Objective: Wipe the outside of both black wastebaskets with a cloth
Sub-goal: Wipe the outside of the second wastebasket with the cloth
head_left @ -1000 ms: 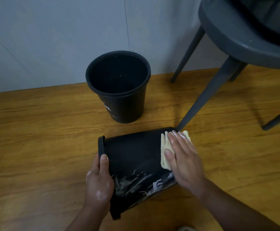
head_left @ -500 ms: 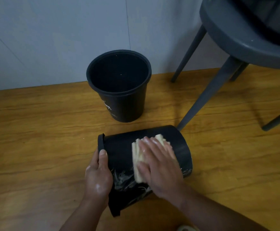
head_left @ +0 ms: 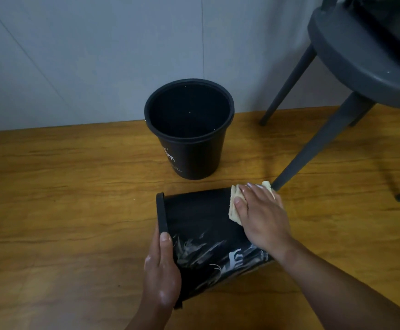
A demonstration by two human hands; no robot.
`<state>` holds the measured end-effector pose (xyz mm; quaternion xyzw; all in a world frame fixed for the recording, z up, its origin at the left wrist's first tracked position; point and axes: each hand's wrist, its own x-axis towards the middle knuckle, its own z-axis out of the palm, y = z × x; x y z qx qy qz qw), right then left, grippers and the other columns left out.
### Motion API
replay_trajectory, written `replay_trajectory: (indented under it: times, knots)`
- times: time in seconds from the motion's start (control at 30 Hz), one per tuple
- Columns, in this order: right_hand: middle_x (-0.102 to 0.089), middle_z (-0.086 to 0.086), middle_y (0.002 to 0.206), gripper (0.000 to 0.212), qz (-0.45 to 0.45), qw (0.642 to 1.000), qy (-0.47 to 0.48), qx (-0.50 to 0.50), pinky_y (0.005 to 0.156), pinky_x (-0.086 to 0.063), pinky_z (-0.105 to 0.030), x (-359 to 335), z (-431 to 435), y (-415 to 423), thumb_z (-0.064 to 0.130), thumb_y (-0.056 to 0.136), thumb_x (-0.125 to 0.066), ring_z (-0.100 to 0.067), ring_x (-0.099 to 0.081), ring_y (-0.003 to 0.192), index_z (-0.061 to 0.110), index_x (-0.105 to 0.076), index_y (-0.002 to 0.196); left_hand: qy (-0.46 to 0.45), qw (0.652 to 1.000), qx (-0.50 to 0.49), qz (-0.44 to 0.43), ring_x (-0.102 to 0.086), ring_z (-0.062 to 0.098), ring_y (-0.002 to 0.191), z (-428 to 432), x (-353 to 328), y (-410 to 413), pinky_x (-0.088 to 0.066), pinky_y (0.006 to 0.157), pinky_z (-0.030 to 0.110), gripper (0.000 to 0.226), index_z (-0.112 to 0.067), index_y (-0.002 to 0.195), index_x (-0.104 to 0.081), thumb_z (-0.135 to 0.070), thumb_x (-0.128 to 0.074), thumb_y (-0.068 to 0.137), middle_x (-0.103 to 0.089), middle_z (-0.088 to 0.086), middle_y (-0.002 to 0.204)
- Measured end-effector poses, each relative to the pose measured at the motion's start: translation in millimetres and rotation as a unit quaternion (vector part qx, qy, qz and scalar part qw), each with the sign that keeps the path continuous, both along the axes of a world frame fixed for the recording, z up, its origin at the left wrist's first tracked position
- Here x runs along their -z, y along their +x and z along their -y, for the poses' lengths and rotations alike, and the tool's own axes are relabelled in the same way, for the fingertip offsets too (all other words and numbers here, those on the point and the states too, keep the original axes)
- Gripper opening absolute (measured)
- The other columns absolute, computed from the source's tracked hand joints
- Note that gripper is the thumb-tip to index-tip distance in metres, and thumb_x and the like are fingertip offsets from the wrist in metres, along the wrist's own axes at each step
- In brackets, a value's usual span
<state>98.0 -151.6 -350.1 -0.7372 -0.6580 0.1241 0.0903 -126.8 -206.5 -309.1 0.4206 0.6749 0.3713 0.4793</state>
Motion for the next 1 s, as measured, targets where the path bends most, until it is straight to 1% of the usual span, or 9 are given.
replay_trajectory:
  times: [0.1, 0.2, 0.4, 0.43, 0.5, 0.63, 0.8, 0.9, 1.0]
  knots:
    - [-0.043, 0.003, 0.157, 0.073, 0.01, 1.0, -0.004, 0.013, 0.124, -0.015, -0.045, -3, 7, -15, 0.055, 0.1, -0.003, -0.018, -0.03, 0.148, 0.023, -0.043, 0.152, -0.005, 1.0, 0.002, -0.003, -0.06, -0.019, 0.092, -2, 2, -2, -0.046, 0.065, 0.0, 0.056, -0.035, 0.143, -0.049, -0.054, -0.025, 0.097, -0.067, -0.016, 0.107]
    - [-0.034, 0.001, 0.162, 0.069, 0.009, 0.998, -0.02, -0.051, 0.125, -0.015, -0.048, -16, 21, -47, 0.053, 0.101, -0.002, -0.02, -0.024, 0.151, 0.024, -0.032, 0.157, -0.018, 1.0, -0.014, 0.005, -0.062, -0.01, 0.088, -3, -2, -3, -0.046, 0.068, 0.005, 0.043, -0.04, 0.137, -0.051, -0.048, -0.026, 0.102, -0.068, -0.013, 0.11]
    - [-0.032, 0.002, 0.163, 0.057, -0.019, 0.98, 0.002, -0.199, 0.124, -0.018, -0.049, -24, 31, -96, 0.051, 0.107, -0.019, -0.02, -0.023, 0.152, 0.026, -0.027, 0.158, -0.03, 1.0, -0.011, -0.001, -0.057, -0.022, 0.087, -6, -5, -1, -0.038, 0.078, -0.001, 0.029, -0.047, 0.116, -0.056, -0.042, -0.03, 0.106, -0.064, -0.025, 0.103]
    - [-0.033, 0.003, 0.163, 0.057, -0.021, 0.978, 0.004, -0.206, 0.124, -0.017, -0.048, -24, 26, -94, 0.051, 0.107, -0.019, -0.019, -0.024, 0.151, 0.027, -0.028, 0.158, -0.024, 1.0, -0.009, 0.0, -0.059, -0.02, 0.095, -7, -2, -3, -0.042, 0.088, 0.004, 0.032, -0.046, 0.116, -0.06, -0.047, -0.031, 0.104, -0.067, -0.023, 0.105]
    - [-0.037, 0.005, 0.16, 0.057, -0.03, 0.978, 0.0, -0.205, 0.124, -0.015, -0.045, -24, 12, -92, 0.052, 0.106, -0.019, -0.017, -0.027, 0.149, 0.029, -0.032, 0.156, -0.019, 1.0, 0.0, -0.019, -0.063, 0.0, 0.111, -8, 4, -5, -0.048, 0.102, 0.034, 0.044, -0.039, 0.129, -0.061, -0.053, -0.029, 0.103, -0.071, -0.015, 0.114]
    - [-0.048, 0.005, 0.148, 0.051, -0.034, 0.985, -0.047, -0.165, 0.118, -0.018, -0.041, -28, -23, -101, 0.05, 0.106, -0.021, -0.017, -0.037, 0.14, 0.029, -0.044, 0.146, -0.01, 0.999, 0.002, -0.036, -0.062, 0.022, 0.116, -10, 5, -4, -0.046, 0.101, 0.054, 0.053, -0.034, 0.128, -0.06, -0.06, -0.025, 0.099, -0.071, -0.008, 0.115]
    - [-0.046, 0.002, 0.151, 0.052, -0.022, 0.987, -0.049, -0.152, 0.12, -0.016, -0.046, -25, -24, -110, 0.049, 0.107, -0.02, -0.02, -0.035, 0.141, 0.025, -0.042, 0.148, -0.018, 0.999, -0.032, -0.012, -0.055, 0.005, 0.11, -15, 2, 0, -0.04, 0.096, 0.03, 0.038, -0.039, 0.135, -0.056, -0.041, -0.03, 0.107, -0.06, -0.031, 0.102]
    - [-0.036, 0.002, 0.158, 0.053, -0.016, 0.982, 0.01, -0.188, 0.124, -0.012, -0.047, -23, 7, -115, 0.048, 0.108, -0.017, -0.02, -0.025, 0.149, 0.026, -0.03, 0.155, -0.042, 0.998, -0.036, 0.023, -0.07, 0.018, 0.099, -18, 2, -1, -0.053, 0.093, 0.044, 0.038, -0.033, 0.106, -0.072, -0.037, -0.034, 0.107, -0.076, -0.005, 0.095]
    - [-0.024, -0.001, 0.165, 0.056, 0.001, 0.972, 0.03, -0.231, 0.124, -0.011, -0.05, -21, 37, -112, 0.046, 0.109, -0.017, -0.023, -0.014, 0.155, 0.023, -0.019, 0.161, -0.07, 0.995, -0.053, 0.053, -0.072, 0.02, 0.094, -26, 0, -3, -0.055, 0.083, 0.039, 0.042, -0.032, 0.089, -0.073, -0.035, -0.035, 0.107, -0.076, 0.001, 0.091]
